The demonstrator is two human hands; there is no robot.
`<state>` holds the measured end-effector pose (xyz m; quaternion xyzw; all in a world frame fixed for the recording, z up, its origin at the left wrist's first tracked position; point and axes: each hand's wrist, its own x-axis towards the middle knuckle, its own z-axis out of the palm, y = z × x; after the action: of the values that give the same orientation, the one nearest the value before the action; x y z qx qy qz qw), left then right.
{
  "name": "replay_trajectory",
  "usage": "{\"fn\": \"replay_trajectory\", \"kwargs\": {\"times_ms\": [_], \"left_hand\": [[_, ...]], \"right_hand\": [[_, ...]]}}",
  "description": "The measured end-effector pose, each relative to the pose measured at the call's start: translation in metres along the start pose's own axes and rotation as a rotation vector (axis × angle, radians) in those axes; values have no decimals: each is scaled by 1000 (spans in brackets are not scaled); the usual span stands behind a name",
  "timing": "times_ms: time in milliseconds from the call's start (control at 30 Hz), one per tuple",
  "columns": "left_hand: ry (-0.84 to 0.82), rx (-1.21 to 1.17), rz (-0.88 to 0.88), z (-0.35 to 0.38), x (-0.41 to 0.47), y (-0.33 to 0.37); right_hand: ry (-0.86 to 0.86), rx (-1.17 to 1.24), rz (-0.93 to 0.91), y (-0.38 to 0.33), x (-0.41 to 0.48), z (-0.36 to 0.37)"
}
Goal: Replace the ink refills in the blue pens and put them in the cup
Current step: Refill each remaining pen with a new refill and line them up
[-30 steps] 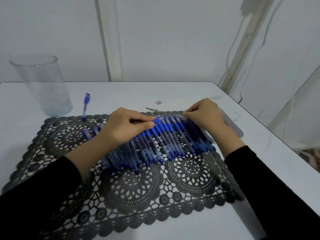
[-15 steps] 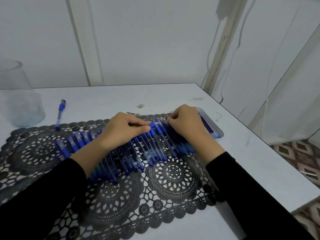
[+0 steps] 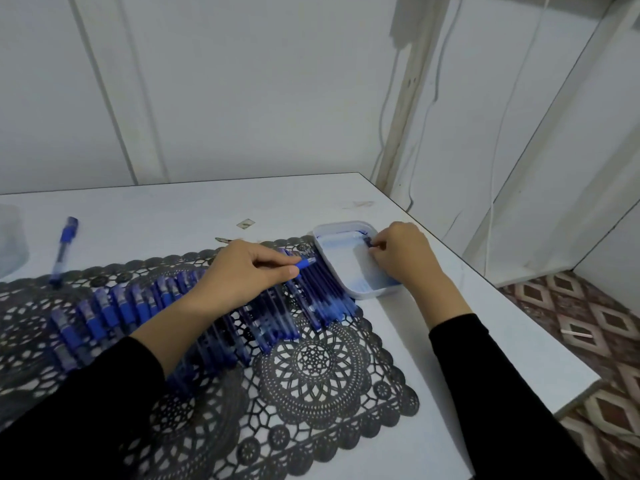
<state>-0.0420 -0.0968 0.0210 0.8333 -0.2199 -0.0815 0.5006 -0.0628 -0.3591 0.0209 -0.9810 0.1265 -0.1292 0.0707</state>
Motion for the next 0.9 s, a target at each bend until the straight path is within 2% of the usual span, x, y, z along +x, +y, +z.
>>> {"fn": "replay_trajectory", "kwargs": {"times_ms": [133, 600, 800, 900], "left_hand": [[-5, 4, 2, 2, 1, -1], [15, -33, -24, 1, 0, -1], [23, -49, -17, 1, -2, 0], [28, -80, -15, -1, -4, 1]], "right_hand": [[7, -76, -28, -1, 2, 7], [-18, 107, -52, -9, -3, 11], [-10, 209, 24, -14, -2, 7], [12, 390, 112, -16, -2, 6]]}}
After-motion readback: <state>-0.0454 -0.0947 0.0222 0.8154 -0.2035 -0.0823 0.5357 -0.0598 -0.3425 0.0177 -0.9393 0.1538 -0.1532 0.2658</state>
